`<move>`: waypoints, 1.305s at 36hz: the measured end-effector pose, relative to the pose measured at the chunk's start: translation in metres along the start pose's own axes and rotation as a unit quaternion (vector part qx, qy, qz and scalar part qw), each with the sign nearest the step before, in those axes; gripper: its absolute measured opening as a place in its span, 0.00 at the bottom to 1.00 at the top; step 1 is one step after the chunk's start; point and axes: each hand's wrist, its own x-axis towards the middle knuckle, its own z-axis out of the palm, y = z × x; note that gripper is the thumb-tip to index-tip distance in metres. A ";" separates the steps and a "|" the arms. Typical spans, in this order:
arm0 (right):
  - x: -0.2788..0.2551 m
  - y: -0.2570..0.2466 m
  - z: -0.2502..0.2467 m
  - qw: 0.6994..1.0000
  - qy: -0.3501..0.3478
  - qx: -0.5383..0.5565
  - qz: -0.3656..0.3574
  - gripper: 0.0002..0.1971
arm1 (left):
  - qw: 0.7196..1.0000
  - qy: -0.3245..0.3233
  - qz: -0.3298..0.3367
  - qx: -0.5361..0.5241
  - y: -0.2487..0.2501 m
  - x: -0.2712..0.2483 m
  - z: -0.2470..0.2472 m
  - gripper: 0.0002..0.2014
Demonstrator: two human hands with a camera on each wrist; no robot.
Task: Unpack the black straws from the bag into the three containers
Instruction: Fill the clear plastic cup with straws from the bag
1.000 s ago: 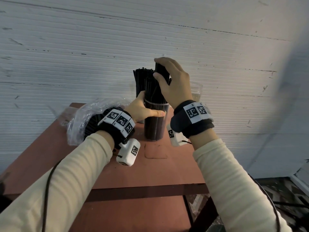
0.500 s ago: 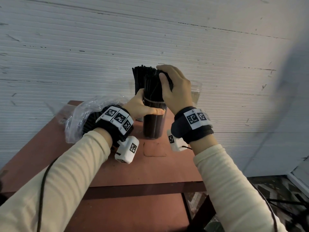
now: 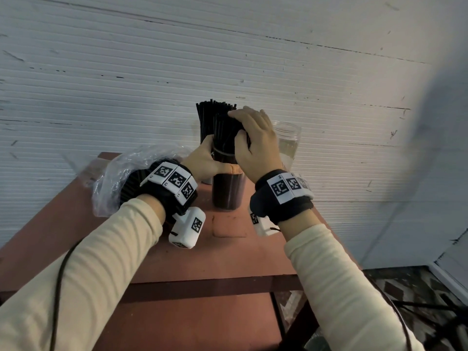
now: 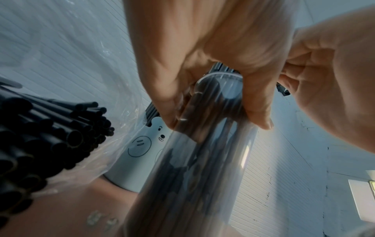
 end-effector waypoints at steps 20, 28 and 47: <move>-0.002 0.002 -0.002 0.999 -0.020 -0.050 -0.003 0.26 | 1.000 0.012 0.002 0.024 -0.002 0.006 0.000 0.50; 0.000 0.000 -0.011 0.997 -0.055 -0.058 -0.013 0.23 | 1.000 0.025 -0.010 0.011 -0.002 0.003 0.003 0.48; 0.000 0.048 -0.021 0.917 -0.205 0.166 0.298 0.59 | 0.994 -0.020 -0.033 -0.105 -0.009 -0.001 -0.002 0.50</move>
